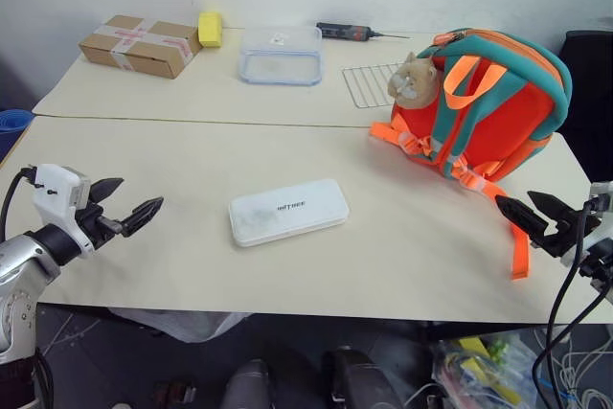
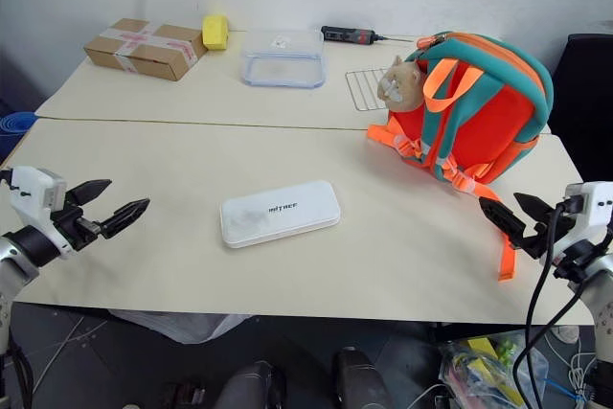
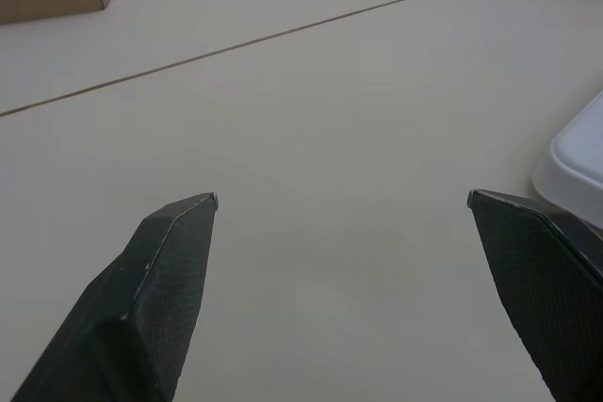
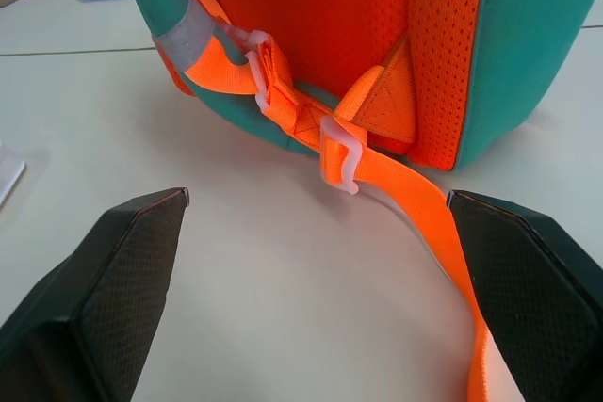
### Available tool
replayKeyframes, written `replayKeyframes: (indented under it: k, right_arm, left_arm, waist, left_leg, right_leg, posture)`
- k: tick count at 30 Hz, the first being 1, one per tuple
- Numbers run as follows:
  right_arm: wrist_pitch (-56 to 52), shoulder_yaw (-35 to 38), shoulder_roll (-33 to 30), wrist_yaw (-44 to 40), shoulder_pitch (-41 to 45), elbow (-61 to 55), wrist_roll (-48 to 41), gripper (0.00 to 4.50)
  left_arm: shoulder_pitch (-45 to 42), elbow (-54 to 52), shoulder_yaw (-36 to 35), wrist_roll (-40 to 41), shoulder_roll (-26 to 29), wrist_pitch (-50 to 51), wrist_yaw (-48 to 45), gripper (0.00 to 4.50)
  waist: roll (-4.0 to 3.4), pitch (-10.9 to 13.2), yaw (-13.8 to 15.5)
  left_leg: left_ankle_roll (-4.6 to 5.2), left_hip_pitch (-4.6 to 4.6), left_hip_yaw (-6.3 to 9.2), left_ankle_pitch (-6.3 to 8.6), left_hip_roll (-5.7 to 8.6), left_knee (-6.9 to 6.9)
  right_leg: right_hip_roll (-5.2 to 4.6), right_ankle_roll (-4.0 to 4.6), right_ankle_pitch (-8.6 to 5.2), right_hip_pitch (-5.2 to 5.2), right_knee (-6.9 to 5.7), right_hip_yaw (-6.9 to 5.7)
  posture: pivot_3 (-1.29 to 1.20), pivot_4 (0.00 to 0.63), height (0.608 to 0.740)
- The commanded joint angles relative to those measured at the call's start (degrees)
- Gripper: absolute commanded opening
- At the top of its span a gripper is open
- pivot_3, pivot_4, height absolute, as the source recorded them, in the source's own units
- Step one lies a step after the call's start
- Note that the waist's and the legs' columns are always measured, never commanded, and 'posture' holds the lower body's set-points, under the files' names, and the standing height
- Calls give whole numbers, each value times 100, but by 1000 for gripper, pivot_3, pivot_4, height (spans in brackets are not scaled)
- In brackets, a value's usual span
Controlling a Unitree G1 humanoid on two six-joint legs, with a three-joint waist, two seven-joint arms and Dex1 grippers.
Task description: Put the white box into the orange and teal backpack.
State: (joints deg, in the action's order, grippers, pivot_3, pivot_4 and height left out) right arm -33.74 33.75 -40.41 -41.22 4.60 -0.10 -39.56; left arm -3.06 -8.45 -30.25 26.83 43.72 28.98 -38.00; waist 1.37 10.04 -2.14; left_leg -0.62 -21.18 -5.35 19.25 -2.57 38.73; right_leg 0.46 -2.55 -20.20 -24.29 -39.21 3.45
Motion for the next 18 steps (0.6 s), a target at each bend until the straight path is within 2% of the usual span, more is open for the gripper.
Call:
replayKeyframes:
  k: [1, 8, 11, 12, 14, 18]
  right_arm:
    - [114, 72, -38, 22, 35, -99, -12, 4500]
    - [178, -149, -125, 89, 11, -294, 275, 4500]
    - [280, -524, -213, -4, 37, -647, 541, 4500]
    - [305, -724, -247, -51, 43, -790, 647, 4500]
    - [274, -1102, -266, -120, 102, -1017, 766, 4105]
    - [249, -1804, -174, -160, 499, -1157, 967, 2840]
  left_arm:
    - [7, -133, -38, 31, 48, -70, -16, 4477]
    - [195, -382, 13, 100, -20, 36, -98, 4477]
    - [315, -465, 158, 3, 105, 12, -267, 4477]
    - [365, -457, 270, -133, 187, -98, -345, 4302]
    - [456, -488, 494, -291, 290, -176, -462, 3871]
    - [500, -633, 879, -438, 300, -39, -389, 2644]
  waist:
    - [0, 0, -6]
    - [0, 0, -69]
    - [-1, 0, -105]
    - [-1, 0, -111]
    - [-1, 0, -123]
    - [-1, 0, -123]
  left_leg:
    - [0, 0, 0, 0, 0, 0]
    - [-1, 1, 0, -1, 0, -2]
    - [-1, 1, 0, -1, 0, -2]
    - [-1, 2, 0, -1, -1, -3]
    - [-3, 4, 0, -1, -1, -9]
    - [-4, 5, 0, -2, -1, -10]
  right_leg:
    - [0, 0, 0, 0, 0, 0]
    - [0, 0, 0, 0, -1, 0]
    - [0, 0, 0, 0, -1, 0]
    - [0, 0, 0, 0, -2, 0]
    - [0, 0, 0, -1, -1, 0]
    - [0, 0, 0, -1, 0, 0]
  posture:
    - [0, 150, 740]
    - [0, 150, 740]
    - [0, 150, 740]
    - [0, 150, 740]
    - [0, 150, 740]
    - [0, 150, 740]
